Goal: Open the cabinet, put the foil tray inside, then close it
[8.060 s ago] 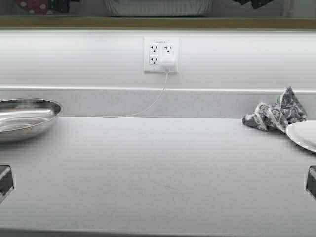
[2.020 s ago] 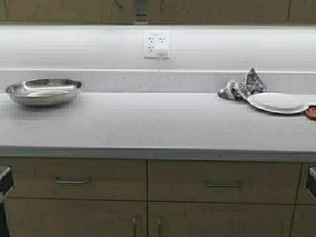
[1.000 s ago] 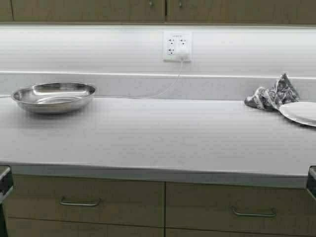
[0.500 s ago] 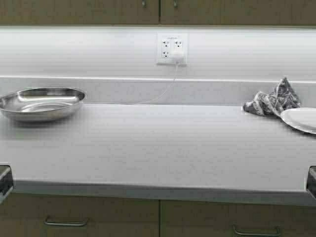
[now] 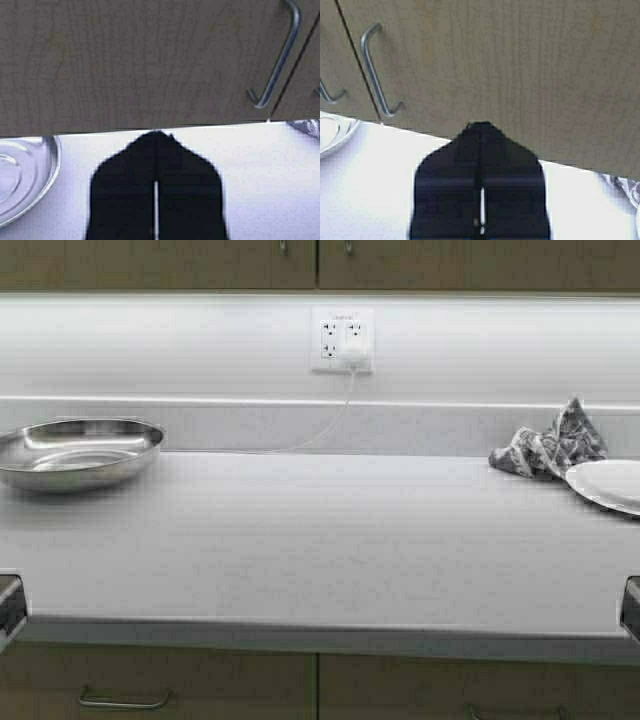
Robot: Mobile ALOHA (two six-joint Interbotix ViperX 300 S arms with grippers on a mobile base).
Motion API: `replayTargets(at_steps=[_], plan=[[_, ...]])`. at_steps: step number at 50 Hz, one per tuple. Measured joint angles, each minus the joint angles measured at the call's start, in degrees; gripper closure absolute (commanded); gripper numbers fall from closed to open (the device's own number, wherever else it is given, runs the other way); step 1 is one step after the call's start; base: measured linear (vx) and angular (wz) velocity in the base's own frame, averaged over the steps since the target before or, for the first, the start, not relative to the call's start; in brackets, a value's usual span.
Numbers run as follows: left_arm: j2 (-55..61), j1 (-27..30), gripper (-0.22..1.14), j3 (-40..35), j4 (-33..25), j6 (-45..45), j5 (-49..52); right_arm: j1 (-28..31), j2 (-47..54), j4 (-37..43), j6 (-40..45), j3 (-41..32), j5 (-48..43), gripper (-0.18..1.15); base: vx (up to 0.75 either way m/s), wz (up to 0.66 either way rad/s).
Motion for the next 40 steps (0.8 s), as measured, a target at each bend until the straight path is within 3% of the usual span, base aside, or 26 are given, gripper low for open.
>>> replayTargets(at_steps=[40], plan=[[1.1,0.1,0.87,0.8,0.1,0.3,-0.1,0.0,-1.2,0.0,0.1,1.9,0.8,0.90,0.00,0.00]])
